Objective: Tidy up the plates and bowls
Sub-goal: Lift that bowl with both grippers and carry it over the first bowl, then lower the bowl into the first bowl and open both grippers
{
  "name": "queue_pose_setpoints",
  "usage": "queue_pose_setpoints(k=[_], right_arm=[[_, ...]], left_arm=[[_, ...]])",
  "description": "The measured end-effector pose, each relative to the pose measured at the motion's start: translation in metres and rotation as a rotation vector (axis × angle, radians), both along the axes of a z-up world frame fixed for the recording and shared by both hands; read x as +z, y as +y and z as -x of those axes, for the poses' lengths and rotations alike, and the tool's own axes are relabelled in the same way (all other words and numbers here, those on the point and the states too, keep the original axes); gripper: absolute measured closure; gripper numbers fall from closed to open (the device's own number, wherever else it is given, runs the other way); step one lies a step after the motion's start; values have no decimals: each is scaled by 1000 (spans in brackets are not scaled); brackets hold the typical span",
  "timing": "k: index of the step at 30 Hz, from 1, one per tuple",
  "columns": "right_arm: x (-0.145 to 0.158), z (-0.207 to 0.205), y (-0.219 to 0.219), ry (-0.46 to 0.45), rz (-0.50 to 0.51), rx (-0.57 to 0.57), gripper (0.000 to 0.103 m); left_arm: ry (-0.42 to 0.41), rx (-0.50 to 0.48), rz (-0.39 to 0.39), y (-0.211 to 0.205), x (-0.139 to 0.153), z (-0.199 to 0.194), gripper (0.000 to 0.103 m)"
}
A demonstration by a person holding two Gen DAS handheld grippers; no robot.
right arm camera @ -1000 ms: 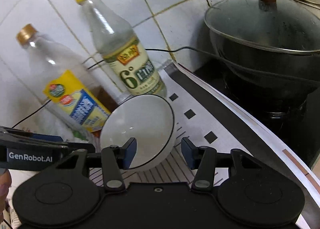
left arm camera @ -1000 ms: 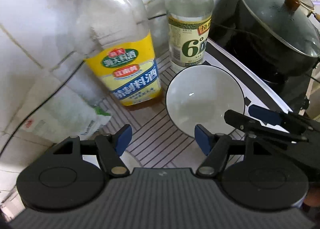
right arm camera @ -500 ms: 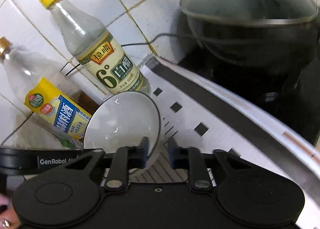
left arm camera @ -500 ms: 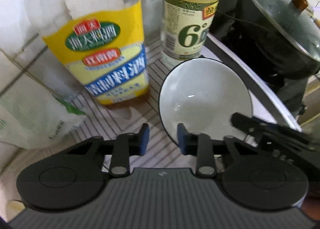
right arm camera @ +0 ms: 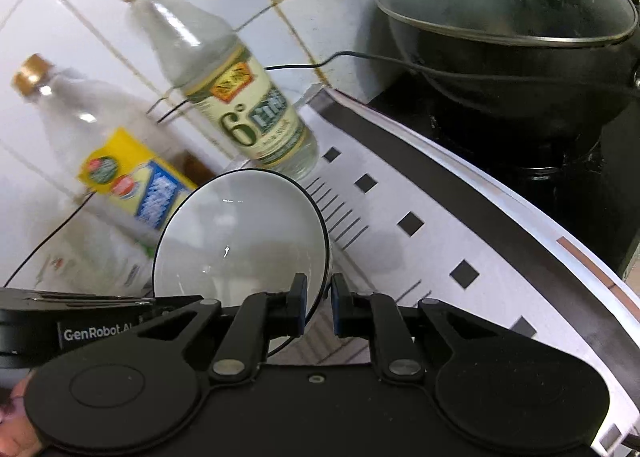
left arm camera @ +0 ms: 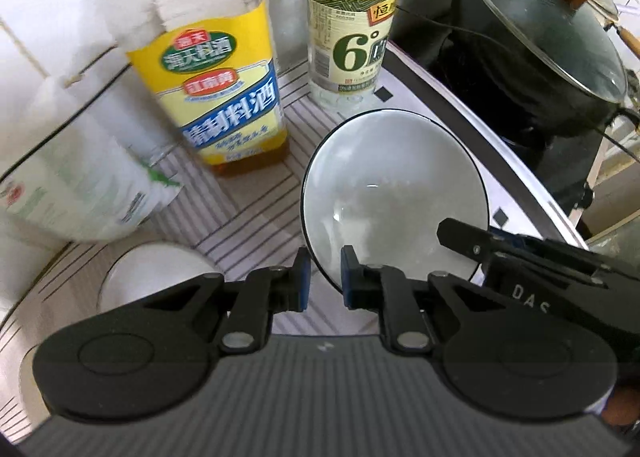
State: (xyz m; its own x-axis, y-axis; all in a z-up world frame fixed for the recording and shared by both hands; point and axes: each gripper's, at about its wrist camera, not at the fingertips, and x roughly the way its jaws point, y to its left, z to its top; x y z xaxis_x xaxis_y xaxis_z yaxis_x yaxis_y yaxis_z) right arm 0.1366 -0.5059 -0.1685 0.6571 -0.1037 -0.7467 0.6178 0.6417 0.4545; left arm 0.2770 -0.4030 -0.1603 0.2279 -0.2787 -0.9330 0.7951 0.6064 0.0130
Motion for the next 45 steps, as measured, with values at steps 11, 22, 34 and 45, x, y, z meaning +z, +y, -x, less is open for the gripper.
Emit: queue_pose_setpoints(k=[11, 22, 34, 45], right_arm=[[53, 27, 24, -14, -15, 139, 86], [104, 63, 57, -8, 79, 286, 86], [111, 91, 79, -10, 89, 429, 83], [90, 90, 92, 28, 79, 555, 83]], left_arm=[[25, 64, -19, 41, 57, 35, 89], [67, 133, 28, 90, 101, 75, 89], [100, 280, 17, 132, 90, 110, 89], [116, 412, 14, 152, 69, 122, 89]])
